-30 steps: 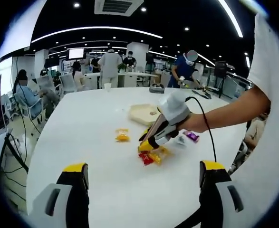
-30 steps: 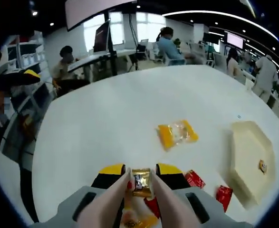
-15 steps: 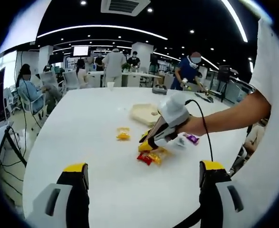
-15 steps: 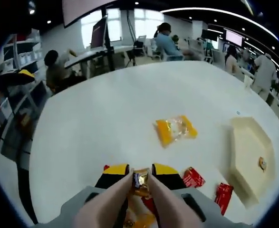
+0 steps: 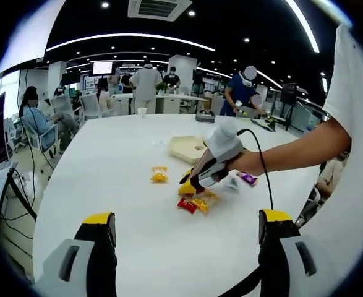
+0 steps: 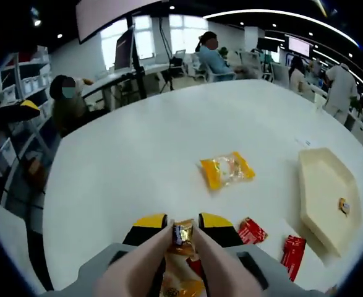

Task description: Place the target food into the container with the food tongs after gripping and lifting it, then release it inside without dropping or visibly crushing the food.

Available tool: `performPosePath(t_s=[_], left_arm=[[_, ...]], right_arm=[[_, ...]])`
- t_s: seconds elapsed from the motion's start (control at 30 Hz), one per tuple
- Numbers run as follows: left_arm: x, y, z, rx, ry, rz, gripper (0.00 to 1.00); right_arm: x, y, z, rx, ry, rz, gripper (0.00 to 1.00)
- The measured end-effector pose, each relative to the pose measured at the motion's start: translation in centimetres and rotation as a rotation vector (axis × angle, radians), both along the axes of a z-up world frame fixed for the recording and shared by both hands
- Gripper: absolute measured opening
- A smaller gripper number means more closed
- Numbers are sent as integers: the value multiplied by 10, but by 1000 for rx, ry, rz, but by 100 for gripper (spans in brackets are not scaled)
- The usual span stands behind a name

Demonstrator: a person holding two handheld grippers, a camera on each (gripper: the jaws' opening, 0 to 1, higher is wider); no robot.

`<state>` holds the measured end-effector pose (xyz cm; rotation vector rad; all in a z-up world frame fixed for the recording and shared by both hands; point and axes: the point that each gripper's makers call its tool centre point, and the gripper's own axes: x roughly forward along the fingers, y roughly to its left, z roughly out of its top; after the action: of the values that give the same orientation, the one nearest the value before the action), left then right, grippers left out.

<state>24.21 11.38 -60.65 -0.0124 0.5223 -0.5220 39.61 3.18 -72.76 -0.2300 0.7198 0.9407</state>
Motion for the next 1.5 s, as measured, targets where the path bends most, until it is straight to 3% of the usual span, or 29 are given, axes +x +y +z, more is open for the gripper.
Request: performPosePath(t_s=[0.17, 0.23, 0.43, 0.5, 0.63, 0.77, 0.87, 1.0, 1.07, 1.17, 1.33, 1.5], left_arm=[[0, 3, 4, 13, -10, -9, 95], [2, 7, 3, 9, -6, -5, 95], [9, 5, 8, 9, 6, -52, 92], [12, 2, 13, 3, -22, -71, 92], [16, -3, 8, -22, -9, -107, 87], [14, -16, 10, -24, -16, -225, 92], [16, -16, 17, -22, -27, -266, 94], [15, -12, 24, -19, -49, -319, 95], [13, -13, 31, -46, -83, -346, 95], [8, -9, 27, -61, -52, -371, 96], [-1, -12, 27, -99, -77, -425, 96], [-16, -19, 20, -138, -61, -476, 96]], right_arm=[[7, -7, 16, 62, 19, -45, 19], [10, -13, 18, 114, 73, -109, 19], [14, -46, 40, 144, 39, -186, 19], [11, -55, 45, 145, 31, -201, 19], [7, -77, 56, 146, -1, -270, 19], [-3, -104, 69, 143, -34, -353, 19], [-15, -123, 81, 165, -34, -450, 19], [-34, -144, 96, 127, -77, -520, 19], [-42, -149, 104, 141, -82, -564, 19], [-59, -156, 113, 127, -106, -607, 19], [-82, -161, 122, 130, -122, -668, 20], [-99, -167, 122, 133, -127, -738, 20]])
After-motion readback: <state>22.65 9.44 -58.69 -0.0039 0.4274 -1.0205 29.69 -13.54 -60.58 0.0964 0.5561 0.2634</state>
